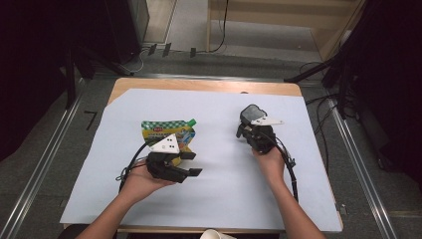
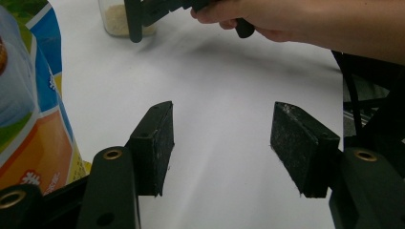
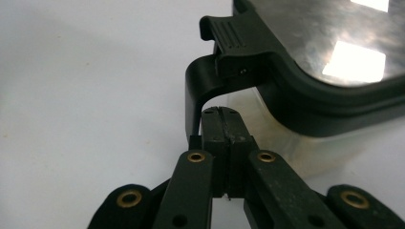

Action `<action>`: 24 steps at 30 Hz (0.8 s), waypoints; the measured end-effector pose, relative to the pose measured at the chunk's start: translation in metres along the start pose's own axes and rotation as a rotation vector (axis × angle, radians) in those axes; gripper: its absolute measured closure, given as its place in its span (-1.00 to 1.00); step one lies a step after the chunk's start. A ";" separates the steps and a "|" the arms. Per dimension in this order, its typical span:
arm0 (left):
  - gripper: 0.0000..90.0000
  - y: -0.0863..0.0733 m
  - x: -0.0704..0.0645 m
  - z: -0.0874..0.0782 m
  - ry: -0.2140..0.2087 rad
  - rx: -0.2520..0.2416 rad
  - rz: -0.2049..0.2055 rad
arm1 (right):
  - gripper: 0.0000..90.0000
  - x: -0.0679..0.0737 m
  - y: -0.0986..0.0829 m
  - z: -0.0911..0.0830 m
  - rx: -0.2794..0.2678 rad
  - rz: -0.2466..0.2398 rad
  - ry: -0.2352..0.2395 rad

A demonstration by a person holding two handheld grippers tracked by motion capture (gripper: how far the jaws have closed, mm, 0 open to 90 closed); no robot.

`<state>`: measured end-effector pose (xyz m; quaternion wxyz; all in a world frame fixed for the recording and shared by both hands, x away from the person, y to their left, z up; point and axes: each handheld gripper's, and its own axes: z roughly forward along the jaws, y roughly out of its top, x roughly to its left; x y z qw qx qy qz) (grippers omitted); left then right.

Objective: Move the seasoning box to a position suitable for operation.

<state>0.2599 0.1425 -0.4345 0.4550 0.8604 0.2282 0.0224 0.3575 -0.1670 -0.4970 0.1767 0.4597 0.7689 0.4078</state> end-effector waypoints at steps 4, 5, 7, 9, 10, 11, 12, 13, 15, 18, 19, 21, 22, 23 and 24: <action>-0.08 0.000 0.000 0.001 -0.007 0.001 0.002 | 0.94 0.001 -0.001 0.004 0.002 0.000 0.004; -0.08 0.000 0.000 0.001 -0.009 0.002 0.002 | 0.93 0.000 -0.001 0.003 0.006 0.002 0.010; -0.08 0.000 0.000 0.001 -0.012 0.000 0.002 | 0.90 -0.002 -0.001 -0.002 0.009 0.006 0.017; -0.08 0.001 0.000 0.001 -0.015 -0.002 0.002 | 0.88 -0.002 -0.001 -0.005 0.004 -0.001 0.013; -0.08 0.001 0.001 0.001 -0.016 -0.003 0.003 | 0.82 -0.002 0.000 -0.013 0.004 -0.008 0.019; -0.08 0.001 0.001 0.001 -0.019 -0.005 0.004 | 0.82 -0.002 0.000 -0.013 0.004 -0.008 0.019; -0.08 0.002 0.001 0.002 -0.020 -0.003 0.005 | 0.79 -0.003 0.000 -0.017 -0.001 -0.007 0.020; -0.08 0.002 0.001 0.002 -0.019 -0.003 0.004 | 0.76 -0.004 -0.001 -0.022 -0.009 -0.012 0.017; -0.08 0.003 0.001 0.003 -0.024 -0.003 0.007 | 0.69 -0.007 -0.003 -0.030 -0.023 -0.004 0.018; -0.08 0.004 0.000 0.005 -0.028 -0.004 0.012 | 0.50 -0.014 -0.007 -0.037 -0.021 -0.011 0.001; -0.08 0.005 0.000 0.005 -0.031 -0.001 0.015 | 0.47 -0.016 -0.008 -0.039 -0.022 -0.012 -0.007; -0.06 0.006 -0.001 0.008 -0.036 0.007 0.018 | 0.33 -0.022 -0.009 -0.042 -0.039 0.008 -0.016; -0.06 0.006 -0.001 0.008 -0.036 0.007 0.018 | 0.33 -0.022 -0.009 -0.042 -0.039 0.008 -0.016; -0.06 0.006 -0.001 0.008 -0.038 0.008 0.020 | 0.29 -0.024 -0.010 -0.042 -0.045 0.006 -0.015; -0.06 0.006 -0.001 0.009 -0.041 0.013 0.025 | 0.30 -0.027 -0.012 -0.042 -0.049 -0.012 -0.039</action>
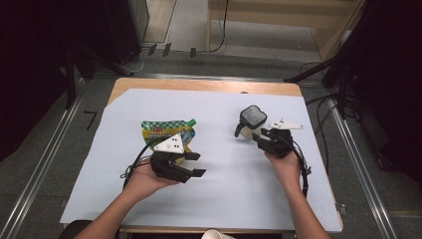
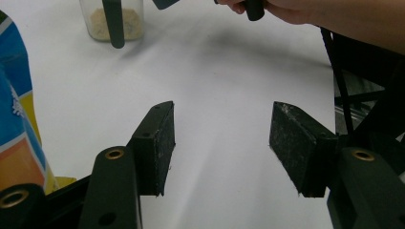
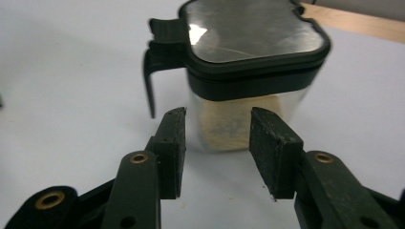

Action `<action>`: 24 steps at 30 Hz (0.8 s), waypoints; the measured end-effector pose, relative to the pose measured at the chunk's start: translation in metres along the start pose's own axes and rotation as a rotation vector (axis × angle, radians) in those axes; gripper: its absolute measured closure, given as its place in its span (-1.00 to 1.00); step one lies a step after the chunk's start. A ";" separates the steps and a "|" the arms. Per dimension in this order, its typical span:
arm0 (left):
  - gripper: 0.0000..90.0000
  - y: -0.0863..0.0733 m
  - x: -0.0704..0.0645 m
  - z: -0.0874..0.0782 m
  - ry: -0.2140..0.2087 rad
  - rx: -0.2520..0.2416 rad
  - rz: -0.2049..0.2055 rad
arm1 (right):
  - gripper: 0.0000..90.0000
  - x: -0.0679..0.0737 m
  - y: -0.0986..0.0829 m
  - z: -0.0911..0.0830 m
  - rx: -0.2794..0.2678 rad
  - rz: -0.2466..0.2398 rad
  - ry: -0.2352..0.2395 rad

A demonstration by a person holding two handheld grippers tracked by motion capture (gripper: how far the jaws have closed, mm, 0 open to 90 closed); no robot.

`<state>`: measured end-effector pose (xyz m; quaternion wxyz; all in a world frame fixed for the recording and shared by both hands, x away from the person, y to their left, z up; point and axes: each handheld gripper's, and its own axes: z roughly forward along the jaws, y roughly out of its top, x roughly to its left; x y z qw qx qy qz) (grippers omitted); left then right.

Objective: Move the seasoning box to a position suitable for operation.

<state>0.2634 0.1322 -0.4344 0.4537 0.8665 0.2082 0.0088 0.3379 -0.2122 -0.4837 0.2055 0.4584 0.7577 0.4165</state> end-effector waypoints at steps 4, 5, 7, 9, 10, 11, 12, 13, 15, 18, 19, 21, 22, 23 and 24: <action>-0.06 0.000 -0.001 0.002 -0.005 -0.001 0.002 | 0.04 -0.007 -0.001 0.003 0.000 0.037 0.002; -0.06 0.000 -0.001 0.002 -0.005 -0.001 0.002 | 0.04 -0.007 -0.001 0.003 0.000 0.037 0.002; -0.06 0.000 -0.001 0.002 -0.006 0.003 0.005 | -0.19 -0.009 -0.001 0.005 -0.008 0.036 -0.006; -0.06 0.000 -0.001 0.001 -0.009 0.000 0.003 | -0.28 -0.015 0.000 0.011 0.005 0.048 0.001; -0.06 0.000 -0.002 0.001 -0.017 -0.010 -0.006 | -0.32 -0.017 0.000 0.014 0.007 0.054 0.008; -0.06 0.000 -0.002 0.001 -0.017 -0.010 -0.006 | -0.39 -0.018 0.001 0.017 0.009 0.058 0.010; -0.06 0.000 -0.002 0.001 -0.018 -0.015 -0.009 | -0.39 -0.018 0.001 0.017 0.009 0.058 0.010; -0.06 0.000 -0.004 0.001 -0.013 -0.006 -0.001 | -0.48 -0.020 0.001 0.023 0.012 0.053 0.024; -0.06 -0.001 -0.005 0.002 -0.007 0.006 0.004 | -0.53 -0.019 0.001 0.028 0.013 0.032 0.025; -0.06 -0.003 -0.006 0.002 -0.010 0.002 -0.006 | -0.61 -0.016 0.002 0.037 0.007 0.016 0.002; -0.06 -0.003 -0.006 0.002 -0.010 0.002 -0.006 | -0.61 -0.016 0.002 0.037 0.007 0.016 0.002; -0.06 -0.004 -0.008 0.002 -0.009 0.007 -0.008 | -0.64 -0.017 0.002 0.042 -0.013 0.027 0.012; -0.07 -0.004 -0.008 0.001 -0.005 0.007 -0.008 | -0.67 -0.019 0.002 0.048 -0.020 0.032 0.025; -0.07 -0.005 -0.009 0.001 -0.005 0.008 -0.008 | -0.67 -0.019 0.002 0.048 -0.020 0.032 0.025; -0.07 -0.007 -0.009 0.000 -0.002 0.006 -0.013 | -0.69 -0.019 0.003 0.054 -0.026 0.022 0.025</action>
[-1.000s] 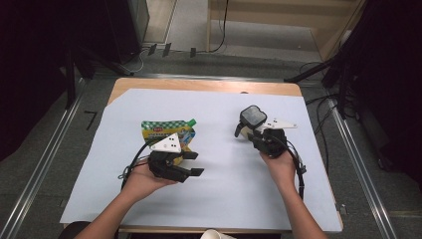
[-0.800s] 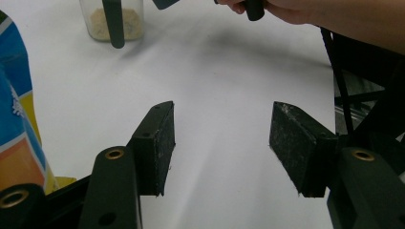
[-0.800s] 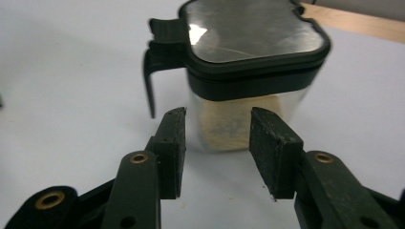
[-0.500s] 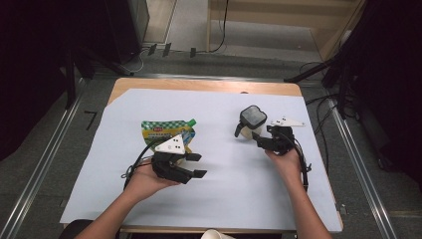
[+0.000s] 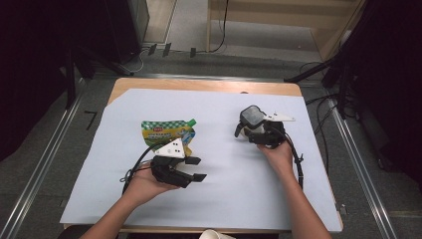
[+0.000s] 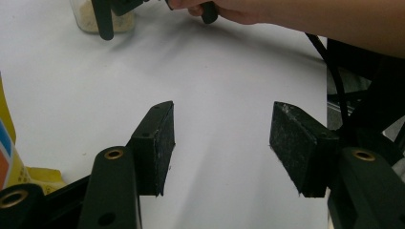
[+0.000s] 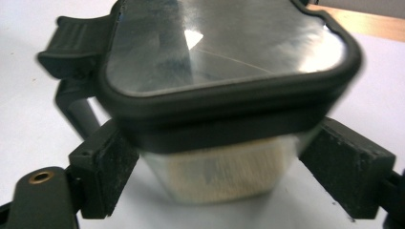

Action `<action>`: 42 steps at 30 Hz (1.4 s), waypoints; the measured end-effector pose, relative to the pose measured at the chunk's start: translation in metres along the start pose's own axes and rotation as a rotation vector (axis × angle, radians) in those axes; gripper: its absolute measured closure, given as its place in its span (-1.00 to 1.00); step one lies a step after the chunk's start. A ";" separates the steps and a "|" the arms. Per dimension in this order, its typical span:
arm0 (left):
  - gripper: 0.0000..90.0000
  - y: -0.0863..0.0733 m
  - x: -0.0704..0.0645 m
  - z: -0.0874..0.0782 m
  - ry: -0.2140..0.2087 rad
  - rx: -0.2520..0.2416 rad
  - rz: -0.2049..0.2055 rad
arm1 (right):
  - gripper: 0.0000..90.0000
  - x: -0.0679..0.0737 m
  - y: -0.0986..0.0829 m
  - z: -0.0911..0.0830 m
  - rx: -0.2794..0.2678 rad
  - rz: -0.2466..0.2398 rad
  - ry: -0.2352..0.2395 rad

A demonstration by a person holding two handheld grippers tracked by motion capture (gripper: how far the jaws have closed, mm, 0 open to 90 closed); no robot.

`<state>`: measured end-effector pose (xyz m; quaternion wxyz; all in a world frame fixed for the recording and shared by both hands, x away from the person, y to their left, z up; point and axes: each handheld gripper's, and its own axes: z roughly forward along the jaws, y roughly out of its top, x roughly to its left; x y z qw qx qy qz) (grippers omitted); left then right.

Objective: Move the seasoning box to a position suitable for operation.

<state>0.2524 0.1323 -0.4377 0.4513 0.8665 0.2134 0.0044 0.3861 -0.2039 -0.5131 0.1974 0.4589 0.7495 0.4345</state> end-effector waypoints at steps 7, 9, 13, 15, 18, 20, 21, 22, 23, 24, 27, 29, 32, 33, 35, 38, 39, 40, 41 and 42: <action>-0.06 -0.004 0.000 -0.005 0.008 -0.007 -0.021 | -0.73 0.001 0.002 0.012 -0.020 0.014 -0.001; -0.06 -0.005 0.000 -0.006 0.011 -0.006 -0.023 | -0.74 0.001 0.002 0.016 -0.030 0.024 0.001; -0.06 -0.006 -0.001 -0.006 0.014 -0.005 -0.023 | -0.72 0.002 0.002 0.018 -0.043 0.017 -0.007; -0.07 -0.006 -0.001 -0.007 0.016 -0.006 -0.023 | -0.70 0.003 0.002 0.018 -0.039 0.003 -0.009; -0.07 -0.006 -0.001 -0.007 0.016 -0.006 -0.023 | -0.67 0.004 0.002 0.017 -0.036 -0.011 -0.019; -0.07 -0.007 0.000 -0.007 0.014 -0.002 -0.025 | -0.67 0.003 0.002 0.016 -0.038 -0.007 -0.021; -0.07 -0.006 0.000 -0.006 0.015 -0.001 -0.024 | -0.67 0.002 0.003 0.015 -0.041 0.010 -0.014; -0.07 -0.006 0.000 -0.006 0.015 -0.001 -0.024 | -0.66 0.001 0.003 0.015 -0.043 0.016 -0.012; -0.07 -0.006 0.000 -0.006 0.014 -0.003 -0.026 | -0.66 0.001 0.003 0.015 -0.043 0.016 -0.012; -0.07 -0.006 0.001 -0.006 0.011 -0.006 -0.026 | -0.66 0.000 0.002 0.013 -0.043 0.023 -0.009; -0.07 -0.005 0.001 -0.005 0.008 -0.005 -0.022 | -0.66 0.000 0.002 0.011 -0.037 0.024 -0.011; -0.07 -0.004 0.001 -0.004 0.006 -0.005 -0.024 | -0.66 0.000 0.002 0.010 -0.035 0.025 -0.013; -0.07 -0.003 0.001 -0.002 -0.001 -0.005 -0.017 | -0.66 0.001 0.003 0.003 -0.046 0.014 -0.015; -0.07 -0.002 0.001 -0.002 -0.004 -0.007 -0.017 | -0.66 0.002 0.003 0.001 -0.048 0.019 -0.011; -0.07 -0.001 0.001 0.000 -0.009 -0.002 -0.013 | -0.66 0.003 0.004 -0.002 -0.050 0.017 -0.008; -0.07 0.001 0.002 0.003 -0.021 -0.003 -0.009 | -0.66 0.006 0.004 -0.010 -0.054 -0.009 -0.010; -0.07 0.002 0.001 0.004 -0.026 -0.005 -0.008 | -0.66 0.008 0.004 -0.013 -0.057 -0.014 -0.009; -0.07 0.002 0.001 0.005 -0.027 0.000 -0.006 | -0.66 0.009 0.003 -0.016 -0.058 -0.014 -0.006; -0.07 0.003 0.002 0.006 -0.032 0.002 0.000 | -0.66 0.010 0.003 -0.019 -0.059 -0.016 -0.005; -0.07 0.004 0.002 0.007 -0.037 0.001 -0.001 | -0.66 0.011 0.002 -0.022 -0.059 -0.021 -0.002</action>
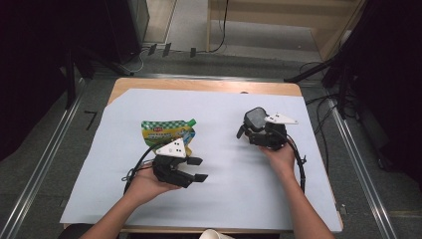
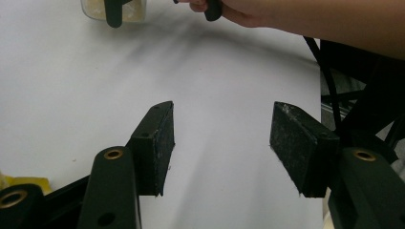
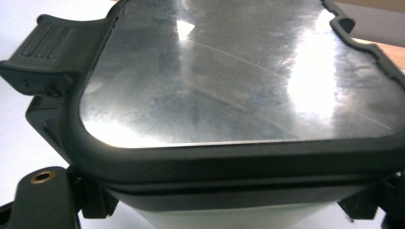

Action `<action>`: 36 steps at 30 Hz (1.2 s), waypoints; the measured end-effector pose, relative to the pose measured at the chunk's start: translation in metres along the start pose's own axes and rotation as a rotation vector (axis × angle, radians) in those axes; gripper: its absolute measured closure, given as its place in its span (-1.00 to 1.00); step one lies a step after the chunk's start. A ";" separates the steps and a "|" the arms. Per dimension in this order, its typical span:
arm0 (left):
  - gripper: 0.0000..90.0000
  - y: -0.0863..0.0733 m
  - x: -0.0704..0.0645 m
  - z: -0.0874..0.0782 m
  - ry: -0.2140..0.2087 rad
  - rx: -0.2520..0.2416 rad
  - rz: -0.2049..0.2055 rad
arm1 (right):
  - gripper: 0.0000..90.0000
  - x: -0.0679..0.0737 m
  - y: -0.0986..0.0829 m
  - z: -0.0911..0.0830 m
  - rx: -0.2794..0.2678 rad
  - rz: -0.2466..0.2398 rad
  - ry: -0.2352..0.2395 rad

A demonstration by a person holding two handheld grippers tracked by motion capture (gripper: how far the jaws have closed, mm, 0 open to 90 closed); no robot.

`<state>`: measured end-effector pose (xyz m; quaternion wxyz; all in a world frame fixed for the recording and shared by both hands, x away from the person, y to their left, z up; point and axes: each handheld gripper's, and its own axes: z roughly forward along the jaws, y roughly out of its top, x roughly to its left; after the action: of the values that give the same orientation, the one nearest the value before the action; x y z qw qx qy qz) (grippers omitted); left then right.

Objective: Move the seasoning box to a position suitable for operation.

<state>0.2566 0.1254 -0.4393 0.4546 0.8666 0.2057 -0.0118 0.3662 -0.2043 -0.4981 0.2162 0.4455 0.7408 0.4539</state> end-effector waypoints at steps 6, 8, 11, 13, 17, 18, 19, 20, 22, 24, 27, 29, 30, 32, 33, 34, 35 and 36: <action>-0.07 0.004 0.000 0.009 -0.019 0.023 0.009 | -0.66 0.010 -0.007 -0.020 0.016 -0.013 0.032; -0.07 0.006 0.000 0.013 -0.031 0.026 0.011 | -0.66 0.017 -0.011 -0.026 0.012 -0.002 0.056; -0.07 0.008 0.000 0.016 -0.036 0.032 0.017 | -0.66 0.028 -0.014 -0.032 0.022 -0.029 0.073; -0.07 0.009 -0.001 0.020 -0.048 0.033 0.020 | -0.66 0.034 -0.018 -0.035 0.026 -0.037 0.087; -0.07 0.011 -0.001 0.024 -0.056 0.040 0.028 | -0.66 0.042 -0.023 -0.040 0.043 -0.053 0.104; -0.07 0.012 -0.001 0.025 -0.058 0.046 0.034 | -0.66 0.045 -0.025 -0.042 0.051 -0.059 0.106; -0.07 0.012 -0.001 0.026 -0.060 0.044 0.031 | -0.66 0.047 -0.027 -0.043 0.056 -0.068 0.111; -0.07 0.012 -0.001 0.027 -0.061 0.052 0.036 | -0.66 0.051 -0.031 -0.044 0.066 -0.075 0.118; -0.07 0.013 -0.001 0.029 -0.068 0.049 0.028 | -0.66 0.055 -0.034 -0.044 0.080 -0.083 0.125; -0.07 0.013 0.000 0.030 -0.069 0.052 0.024 | -0.66 0.057 -0.035 -0.042 0.090 -0.089 0.142; -0.07 0.013 0.000 0.031 -0.067 0.054 0.024 | -0.66 0.060 -0.037 -0.040 0.090 -0.095 0.150; -0.07 0.013 0.000 0.031 -0.065 0.058 0.026 | -0.66 0.063 -0.039 -0.038 0.101 -0.105 0.162; -0.07 0.013 0.000 0.032 -0.064 0.060 0.026 | -0.66 0.068 -0.040 -0.037 0.103 -0.132 0.166; -0.07 0.013 0.001 0.032 -0.061 0.059 0.027 | -0.66 0.070 -0.041 -0.036 0.100 -0.152 0.181; -0.07 0.013 0.001 0.032 -0.061 0.059 0.027 | -0.66 0.070 -0.041 -0.036 0.100 -0.152 0.181; -0.07 0.012 0.002 0.033 -0.061 0.060 0.026 | -0.66 0.072 -0.042 -0.036 0.102 -0.157 0.189; -0.07 0.012 0.002 0.033 -0.061 0.060 0.026 | -0.66 0.072 -0.042 -0.036 0.102 -0.157 0.189; -0.07 0.012 0.002 0.034 -0.061 0.059 0.020 | -0.66 0.072 -0.043 -0.036 0.097 -0.162 0.191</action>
<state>0.2688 0.0928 -0.4506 0.4350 0.8808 0.1825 -0.0396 0.2836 -0.1682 -0.5110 0.1588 0.3491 0.8125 0.4391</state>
